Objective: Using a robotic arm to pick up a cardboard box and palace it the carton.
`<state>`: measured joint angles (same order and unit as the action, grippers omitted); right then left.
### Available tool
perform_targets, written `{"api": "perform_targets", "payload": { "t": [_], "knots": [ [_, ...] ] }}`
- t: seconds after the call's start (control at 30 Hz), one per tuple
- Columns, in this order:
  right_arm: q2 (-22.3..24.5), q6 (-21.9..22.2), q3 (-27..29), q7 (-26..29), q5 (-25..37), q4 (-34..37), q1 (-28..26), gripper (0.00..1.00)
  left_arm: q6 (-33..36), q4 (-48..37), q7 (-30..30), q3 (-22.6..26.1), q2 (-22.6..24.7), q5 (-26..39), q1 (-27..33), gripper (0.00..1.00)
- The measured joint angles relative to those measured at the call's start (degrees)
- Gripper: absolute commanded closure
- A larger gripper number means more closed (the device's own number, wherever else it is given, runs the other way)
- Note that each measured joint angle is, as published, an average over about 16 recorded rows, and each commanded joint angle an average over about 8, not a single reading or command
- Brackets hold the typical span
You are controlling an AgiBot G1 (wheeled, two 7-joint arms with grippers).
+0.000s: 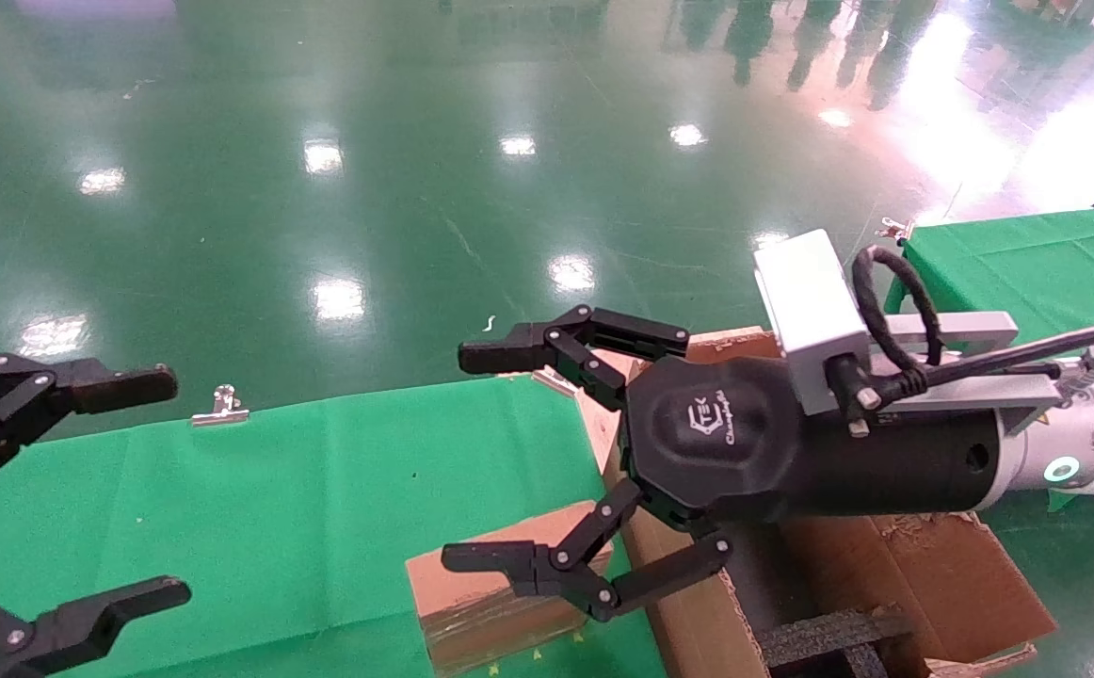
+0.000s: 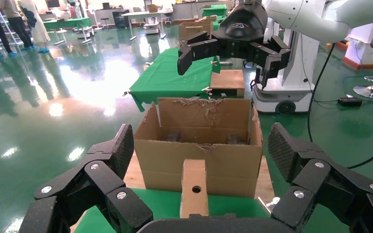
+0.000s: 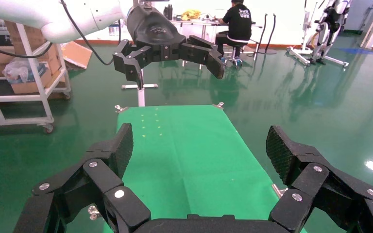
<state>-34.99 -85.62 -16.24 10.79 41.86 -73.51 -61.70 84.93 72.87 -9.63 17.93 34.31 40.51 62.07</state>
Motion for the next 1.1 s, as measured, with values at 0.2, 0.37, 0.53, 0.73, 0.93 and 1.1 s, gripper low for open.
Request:
{"api": "perform_targets", "payload": {
  "t": [0.2,0.37,0.53,0.73,0.93,1.1],
  "knots": [
    [0.00,0.00,0.00,0.00,0.00,0.00,0.00,0.00,0.00,0.00,0.00,0.00,0.00,0.00,0.00,0.00],
    [0.00,0.00,0.00,0.00,0.00,0.00,0.00,0.00,0.00,0.00,0.00,0.00,0.00,0.00,0.00,0.00],
    [0.00,0.00,0.00,0.00,0.00,0.00,0.00,0.00,0.00,0.00,0.00,0.00,0.00,0.00,0.00,0.23],
    [-0.01,0.00,0.00,0.02,-0.01,0.02,0.02,0.00,0.00,0.00,0.00,0.00,0.00,0.00,0.00,0.96],
    [-0.08,-0.01,-0.65,0.24,1.33,0.30,-0.38,0.00,0.00,0.00,0.00,0.00,0.00,0.00,0.00,1.00],
    [-0.56,-0.31,-2.91,1.12,6.16,0.43,-2.52,0.00,0.00,-0.01,0.01,0.01,0.00,0.00,0.01,1.00]
  ]
}}
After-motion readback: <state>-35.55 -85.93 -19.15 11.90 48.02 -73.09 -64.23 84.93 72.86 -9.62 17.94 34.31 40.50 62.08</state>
